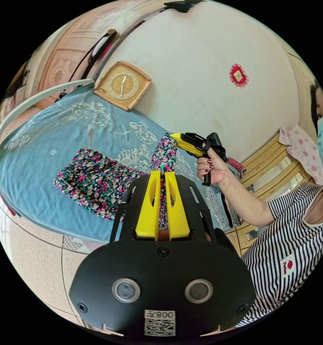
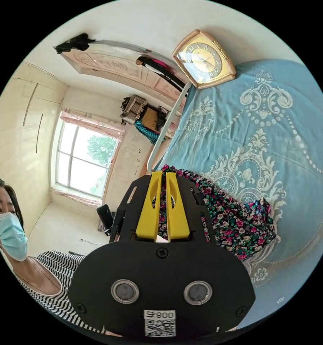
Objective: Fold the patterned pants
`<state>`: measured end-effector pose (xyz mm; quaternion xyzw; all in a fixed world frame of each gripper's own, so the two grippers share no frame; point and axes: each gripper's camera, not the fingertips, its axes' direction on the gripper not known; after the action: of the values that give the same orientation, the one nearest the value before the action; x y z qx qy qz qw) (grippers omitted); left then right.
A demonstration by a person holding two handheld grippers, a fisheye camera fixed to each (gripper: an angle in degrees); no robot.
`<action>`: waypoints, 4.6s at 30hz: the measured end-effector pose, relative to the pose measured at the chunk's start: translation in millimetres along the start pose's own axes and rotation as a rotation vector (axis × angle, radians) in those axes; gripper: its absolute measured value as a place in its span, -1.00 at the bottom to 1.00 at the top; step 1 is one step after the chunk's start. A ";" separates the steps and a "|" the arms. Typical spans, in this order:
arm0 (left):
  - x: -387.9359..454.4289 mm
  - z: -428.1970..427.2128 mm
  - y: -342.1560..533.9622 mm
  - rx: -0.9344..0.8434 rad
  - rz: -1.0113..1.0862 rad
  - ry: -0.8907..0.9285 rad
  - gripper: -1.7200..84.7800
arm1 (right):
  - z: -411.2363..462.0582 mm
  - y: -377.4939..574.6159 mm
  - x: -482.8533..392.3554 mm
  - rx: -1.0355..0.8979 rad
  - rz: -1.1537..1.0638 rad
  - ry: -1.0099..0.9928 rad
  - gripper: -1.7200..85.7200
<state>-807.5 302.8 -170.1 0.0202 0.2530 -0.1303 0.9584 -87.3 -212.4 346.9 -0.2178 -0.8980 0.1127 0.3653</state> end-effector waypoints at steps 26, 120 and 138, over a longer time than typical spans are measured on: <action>-236.1 -68.6 22.2 0.131 -0.323 -0.102 -0.77 | 285.7 -55.7 109.1 -0.229 -0.006 0.058 -0.93; -90.9 42.7 -104.7 0.226 -0.640 0.301 -0.88 | -161.6 179.4 -264.7 -0.009 0.324 -0.437 -0.94; 360.2 328.9 -237.3 -0.300 -0.127 0.654 -0.89 | -542.5 405.2 -485.1 0.578 0.214 -0.400 -0.94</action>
<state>-409.5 -46.9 -53.6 -0.0956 0.5631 -0.1376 0.8092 730.0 -62.3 289.8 -0.1718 -0.8549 0.4397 0.2153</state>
